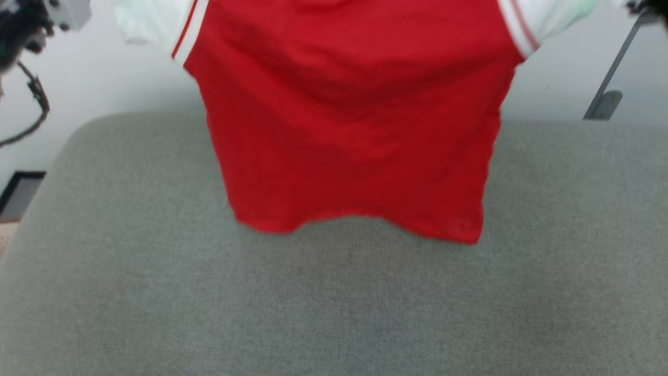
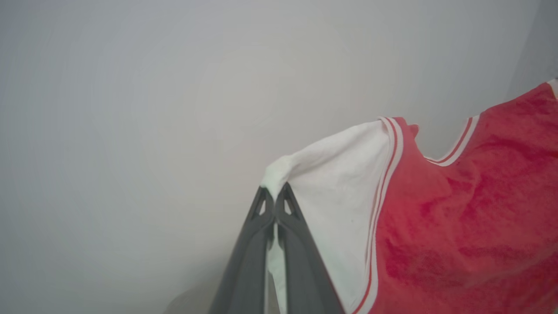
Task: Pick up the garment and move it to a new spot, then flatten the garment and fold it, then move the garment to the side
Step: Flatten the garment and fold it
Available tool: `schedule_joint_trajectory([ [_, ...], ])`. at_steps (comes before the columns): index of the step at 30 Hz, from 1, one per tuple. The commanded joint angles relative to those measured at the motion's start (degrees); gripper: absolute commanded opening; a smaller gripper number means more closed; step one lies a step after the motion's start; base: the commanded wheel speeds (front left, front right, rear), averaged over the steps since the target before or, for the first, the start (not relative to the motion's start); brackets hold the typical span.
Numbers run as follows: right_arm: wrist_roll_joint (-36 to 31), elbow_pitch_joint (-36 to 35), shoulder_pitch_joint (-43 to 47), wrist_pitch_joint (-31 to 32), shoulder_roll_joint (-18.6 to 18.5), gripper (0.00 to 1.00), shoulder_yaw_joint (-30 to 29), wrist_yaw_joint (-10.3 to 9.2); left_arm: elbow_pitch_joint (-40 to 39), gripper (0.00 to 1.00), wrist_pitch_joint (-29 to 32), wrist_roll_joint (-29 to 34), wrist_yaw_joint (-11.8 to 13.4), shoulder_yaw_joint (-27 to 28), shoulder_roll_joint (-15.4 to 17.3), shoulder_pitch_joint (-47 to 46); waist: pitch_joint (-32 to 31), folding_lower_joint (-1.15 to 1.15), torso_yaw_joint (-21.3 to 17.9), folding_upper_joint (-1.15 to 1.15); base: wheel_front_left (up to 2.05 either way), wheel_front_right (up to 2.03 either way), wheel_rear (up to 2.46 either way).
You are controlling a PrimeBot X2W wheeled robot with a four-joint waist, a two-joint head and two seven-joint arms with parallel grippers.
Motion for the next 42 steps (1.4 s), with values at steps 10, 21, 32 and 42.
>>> schedule_joint_trajectory([
  [10, -8.2, 6.6, -11.1, -15.1, -1.4, 0.00, 4.7, -0.07, 4.4, 0.00, -8.0, 4.0, -0.1, -0.6, -3.0, -9.9, 16.0, 0.00, -0.1, 0.00, 0.00, 0.00, 0.00],
  [21, -25.2, 11.9, -21.6, -35.7, -3.8, 0.00, 5.2, -0.08, 9.6, 0.00, -28.5, 7.3, -0.2, 1.2, -6.9, -20.6, 26.0, 0.00, 1.7, 0.00, 0.00, 0.00, 0.00],
  [32, -30.1, 4.7, -12.3, -36.6, -5.6, 0.00, 9.0, -0.08, 6.9, 0.00, -33.6, 3.4, -0.2, -3.4, -5.7, -14.5, 25.5, 0.00, 3.5, 0.00, 0.00, 0.00, 0.00],
  [42, -9.1, 2.9, 7.3, -31.1, -7.2, 0.00, 16.5, -0.08, 2.3, 0.00, -24.4, -3.9, -0.1, -11.2, -0.9, 1.9, 16.9, 0.00, 2.7, 0.00, 0.00, 0.00, 0.00],
])
